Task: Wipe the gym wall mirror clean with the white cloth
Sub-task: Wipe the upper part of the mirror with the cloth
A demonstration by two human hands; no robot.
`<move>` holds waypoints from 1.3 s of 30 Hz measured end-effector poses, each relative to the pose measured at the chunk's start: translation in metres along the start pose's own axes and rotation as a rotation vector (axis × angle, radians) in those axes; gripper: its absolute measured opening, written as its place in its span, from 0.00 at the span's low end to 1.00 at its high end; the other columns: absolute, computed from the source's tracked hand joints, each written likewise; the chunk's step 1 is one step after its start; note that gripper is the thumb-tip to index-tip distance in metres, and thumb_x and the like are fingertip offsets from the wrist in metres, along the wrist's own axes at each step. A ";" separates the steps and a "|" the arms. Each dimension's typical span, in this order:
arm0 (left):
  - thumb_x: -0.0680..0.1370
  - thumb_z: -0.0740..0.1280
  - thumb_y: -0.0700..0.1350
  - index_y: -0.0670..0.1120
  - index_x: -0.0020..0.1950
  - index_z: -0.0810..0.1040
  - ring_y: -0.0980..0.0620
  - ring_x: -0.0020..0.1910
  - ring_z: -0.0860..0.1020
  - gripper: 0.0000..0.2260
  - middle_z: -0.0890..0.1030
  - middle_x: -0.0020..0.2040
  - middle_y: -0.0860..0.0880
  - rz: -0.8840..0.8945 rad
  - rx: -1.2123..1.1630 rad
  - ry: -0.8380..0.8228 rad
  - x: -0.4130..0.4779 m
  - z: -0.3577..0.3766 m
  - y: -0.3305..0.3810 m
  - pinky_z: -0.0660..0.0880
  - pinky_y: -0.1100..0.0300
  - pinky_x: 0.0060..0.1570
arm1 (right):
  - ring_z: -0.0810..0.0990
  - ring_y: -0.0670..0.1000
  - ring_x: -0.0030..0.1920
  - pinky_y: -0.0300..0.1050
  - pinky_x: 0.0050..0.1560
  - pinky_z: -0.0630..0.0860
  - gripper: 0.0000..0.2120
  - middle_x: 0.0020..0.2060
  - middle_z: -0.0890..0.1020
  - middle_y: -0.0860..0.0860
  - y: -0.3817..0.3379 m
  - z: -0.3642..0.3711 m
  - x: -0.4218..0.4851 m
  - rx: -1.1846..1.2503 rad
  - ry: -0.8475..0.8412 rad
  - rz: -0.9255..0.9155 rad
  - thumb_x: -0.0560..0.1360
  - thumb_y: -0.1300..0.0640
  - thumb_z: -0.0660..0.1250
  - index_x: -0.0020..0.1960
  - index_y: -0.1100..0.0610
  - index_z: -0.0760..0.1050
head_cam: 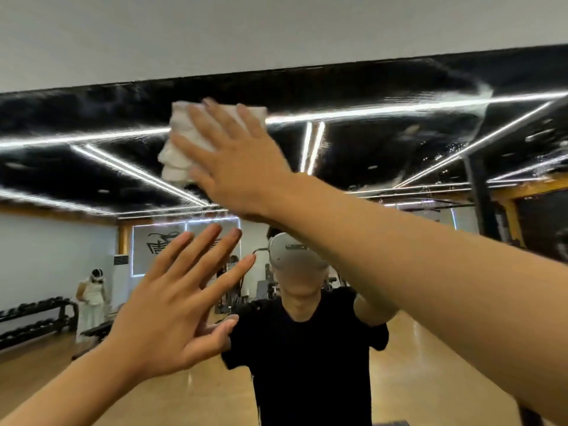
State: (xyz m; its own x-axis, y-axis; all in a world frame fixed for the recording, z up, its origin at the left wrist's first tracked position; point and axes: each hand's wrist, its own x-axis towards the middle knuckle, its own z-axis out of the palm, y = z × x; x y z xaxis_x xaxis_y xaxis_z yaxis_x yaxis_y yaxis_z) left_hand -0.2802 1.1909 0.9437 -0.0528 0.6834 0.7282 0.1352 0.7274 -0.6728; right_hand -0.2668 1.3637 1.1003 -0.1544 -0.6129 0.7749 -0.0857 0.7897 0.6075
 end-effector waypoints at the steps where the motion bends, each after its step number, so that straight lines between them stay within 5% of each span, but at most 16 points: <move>1: 0.80 0.60 0.63 0.50 0.85 0.62 0.39 0.85 0.54 0.36 0.56 0.86 0.42 0.004 0.004 -0.001 0.000 -0.001 0.000 0.48 0.41 0.83 | 0.44 0.59 0.85 0.64 0.82 0.44 0.28 0.86 0.47 0.56 -0.009 0.001 0.000 -0.014 -0.015 -0.045 0.88 0.41 0.45 0.86 0.46 0.46; 7: 0.79 0.60 0.63 0.49 0.85 0.62 0.39 0.85 0.55 0.36 0.57 0.86 0.41 0.015 -0.001 0.007 0.000 0.000 -0.002 0.47 0.42 0.83 | 0.46 0.57 0.85 0.60 0.84 0.42 0.28 0.86 0.50 0.55 0.062 -0.002 -0.063 0.037 -0.023 -0.112 0.87 0.41 0.46 0.86 0.44 0.50; 13: 0.78 0.60 0.63 0.48 0.84 0.64 0.38 0.85 0.56 0.36 0.58 0.85 0.40 -0.002 -0.003 0.033 0.001 0.004 0.003 0.48 0.40 0.83 | 0.45 0.57 0.85 0.62 0.83 0.44 0.28 0.86 0.48 0.54 0.195 -0.022 -0.175 0.002 -0.058 0.330 0.86 0.39 0.43 0.85 0.42 0.46; 18: 0.81 0.58 0.63 0.48 0.84 0.64 0.39 0.85 0.55 0.34 0.57 0.86 0.41 -0.009 -0.012 0.038 0.002 0.005 0.005 0.50 0.39 0.83 | 0.47 0.61 0.84 0.64 0.82 0.45 0.29 0.85 0.49 0.56 0.183 -0.015 -0.166 0.064 0.040 0.647 0.85 0.39 0.41 0.85 0.44 0.49; 26: 0.81 0.58 0.62 0.48 0.85 0.62 0.38 0.85 0.54 0.35 0.55 0.86 0.41 -0.001 -0.029 0.002 0.000 0.004 0.001 0.51 0.37 0.82 | 0.49 0.61 0.84 0.66 0.81 0.49 0.29 0.85 0.51 0.57 0.026 0.013 -0.087 0.028 0.076 0.172 0.87 0.42 0.46 0.86 0.47 0.53; 30: 0.80 0.59 0.62 0.48 0.85 0.62 0.38 0.85 0.55 0.35 0.56 0.86 0.41 0.001 -0.034 0.011 -0.001 0.004 0.001 0.52 0.36 0.81 | 0.49 0.58 0.85 0.63 0.83 0.46 0.28 0.85 0.53 0.55 0.052 0.013 -0.124 0.025 0.015 -0.054 0.87 0.41 0.46 0.85 0.45 0.54; 39: 0.78 0.60 0.62 0.48 0.83 0.64 0.37 0.84 0.57 0.35 0.60 0.85 0.39 0.019 -0.042 0.073 0.004 0.008 0.002 0.54 0.35 0.80 | 0.43 0.55 0.85 0.61 0.83 0.42 0.29 0.86 0.45 0.52 0.205 -0.017 -0.210 -0.034 -0.108 0.251 0.86 0.39 0.43 0.86 0.44 0.47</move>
State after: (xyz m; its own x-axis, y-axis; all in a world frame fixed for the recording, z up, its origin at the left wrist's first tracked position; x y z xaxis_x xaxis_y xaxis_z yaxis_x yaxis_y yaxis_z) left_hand -0.2876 1.1955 0.9439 0.0217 0.6892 0.7242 0.1774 0.7103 -0.6812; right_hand -0.2348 1.6540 1.0650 -0.2704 -0.3906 0.8799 0.0011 0.9138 0.4061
